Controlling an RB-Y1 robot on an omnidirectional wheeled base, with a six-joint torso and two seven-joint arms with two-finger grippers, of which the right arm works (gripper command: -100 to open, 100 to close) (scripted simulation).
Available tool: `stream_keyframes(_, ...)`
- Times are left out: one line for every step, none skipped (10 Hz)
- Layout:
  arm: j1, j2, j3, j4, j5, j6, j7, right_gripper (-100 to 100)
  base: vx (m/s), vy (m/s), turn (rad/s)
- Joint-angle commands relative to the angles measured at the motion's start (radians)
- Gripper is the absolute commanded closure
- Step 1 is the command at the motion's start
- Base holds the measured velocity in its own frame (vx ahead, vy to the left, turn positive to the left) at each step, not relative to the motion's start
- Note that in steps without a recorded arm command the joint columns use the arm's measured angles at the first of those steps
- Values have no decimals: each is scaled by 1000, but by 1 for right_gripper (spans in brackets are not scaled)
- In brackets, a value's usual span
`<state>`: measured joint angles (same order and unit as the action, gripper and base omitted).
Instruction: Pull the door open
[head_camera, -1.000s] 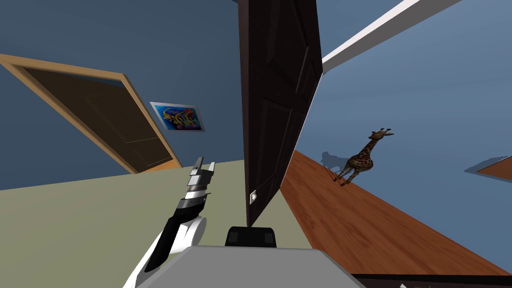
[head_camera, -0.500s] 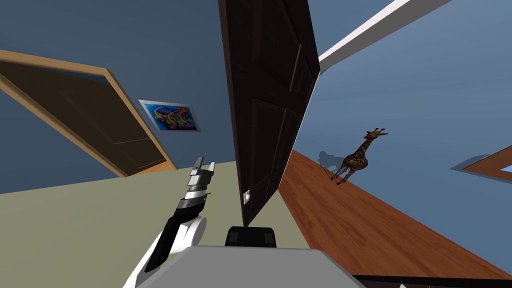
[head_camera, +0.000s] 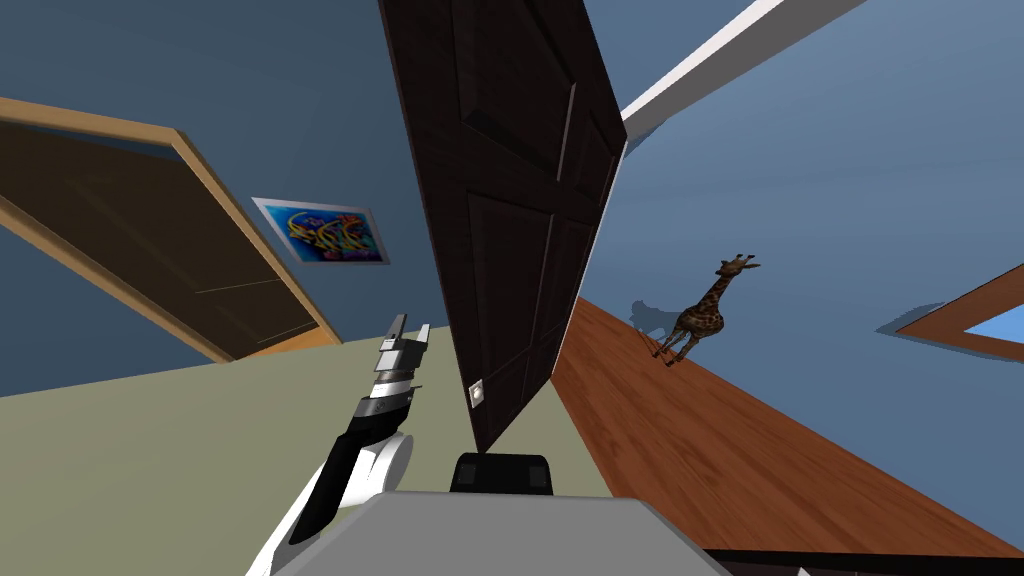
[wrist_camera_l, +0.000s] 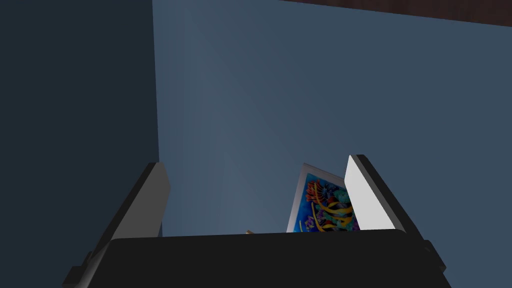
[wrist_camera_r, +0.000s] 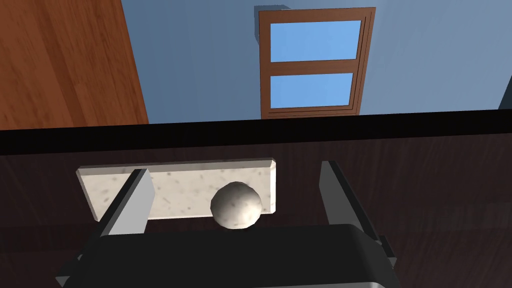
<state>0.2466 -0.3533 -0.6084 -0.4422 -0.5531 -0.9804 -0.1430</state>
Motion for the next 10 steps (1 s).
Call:
stream_keyframes(3, 1, 3, -3, 2, -1, -4, -100, 36, -63, -49)
stream_keyframes(7, 1, 7, -3, 6, -4, -10, -100, 21, -65, -102)
stream_keyframes(10, 0, 11, -3, 9, -8, -16, -100, 19, -73, -68)
stream_keyframes(13, 0, 15, -2, 13, -10, -21, -100, 14, -86, -33)
stream_keyframes(15, 0, 19, -2, 16, -13, -26, -100, -11, -119, -64)
stream_keyframes(18, 0, 22, -2, 18, -15, -30, -100, -4, -63, 57)
stream_keyframes(18, 0, 22, -2, 18, -15, -30, -100, -10, -36, -35)
stream_keyframes(18, 0, 22, -2, 18, -15, -30, -100, -6, -27, -41)
stream_keyframes(20, 0, 24, -2, 20, -17, -34, -100, 6, -22, 5)
stream_keyframes(20, 0, 24, -2, 20, -17, -34, -100, -1, -29, -27)
